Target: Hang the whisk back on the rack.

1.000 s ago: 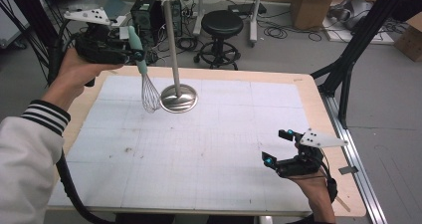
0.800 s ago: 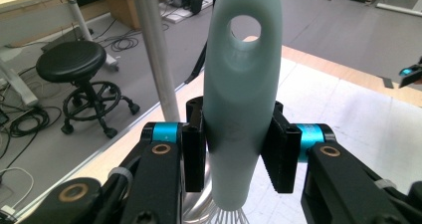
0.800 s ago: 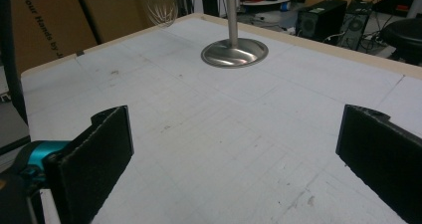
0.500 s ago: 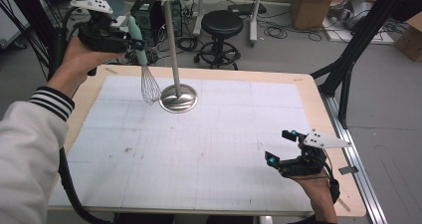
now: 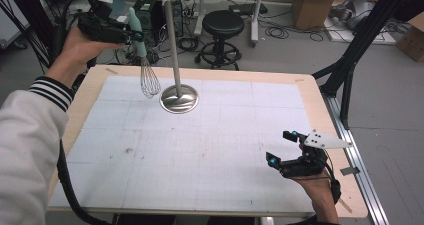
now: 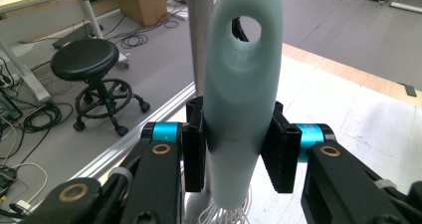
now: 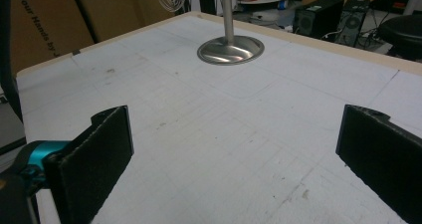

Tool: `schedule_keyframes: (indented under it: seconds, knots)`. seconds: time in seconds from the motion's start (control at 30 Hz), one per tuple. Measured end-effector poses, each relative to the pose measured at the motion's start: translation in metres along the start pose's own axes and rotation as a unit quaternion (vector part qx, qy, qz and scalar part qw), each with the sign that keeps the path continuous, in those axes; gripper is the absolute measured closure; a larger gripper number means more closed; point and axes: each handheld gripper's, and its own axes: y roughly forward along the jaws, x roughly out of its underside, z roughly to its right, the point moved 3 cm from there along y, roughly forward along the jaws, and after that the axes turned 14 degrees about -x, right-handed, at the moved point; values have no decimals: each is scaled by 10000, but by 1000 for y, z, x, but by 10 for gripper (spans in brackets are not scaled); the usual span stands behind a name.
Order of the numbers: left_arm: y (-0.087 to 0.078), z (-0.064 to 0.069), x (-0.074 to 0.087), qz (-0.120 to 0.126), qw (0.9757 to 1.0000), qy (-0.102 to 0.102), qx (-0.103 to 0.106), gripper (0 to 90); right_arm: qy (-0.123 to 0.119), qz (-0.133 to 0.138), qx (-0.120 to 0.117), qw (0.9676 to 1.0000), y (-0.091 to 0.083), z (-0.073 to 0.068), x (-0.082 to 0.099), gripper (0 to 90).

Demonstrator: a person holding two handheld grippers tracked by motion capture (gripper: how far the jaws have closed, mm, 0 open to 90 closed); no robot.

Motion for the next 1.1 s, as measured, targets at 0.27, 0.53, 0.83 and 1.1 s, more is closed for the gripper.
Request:
schedule_keyframes:
  seconds: [0.27,0.53,0.83,1.1]
  knots:
    - [0,-8,-13,35,9999,102,55,663,-3,6,8,10000,-1,0,0,3]
    - [3,-12,-20,-15,9999,44,107,663,-21,25,-2,10000,-1,-1,-2,3]
    - [7,-17,-23,-58,9999,-7,116,663,-30,37,-10,10000,-2,-1,-2,3]
    - [9,-19,-25,-120,9999,12,52,663,-38,41,-24,10000,-3,-1,-2,3]
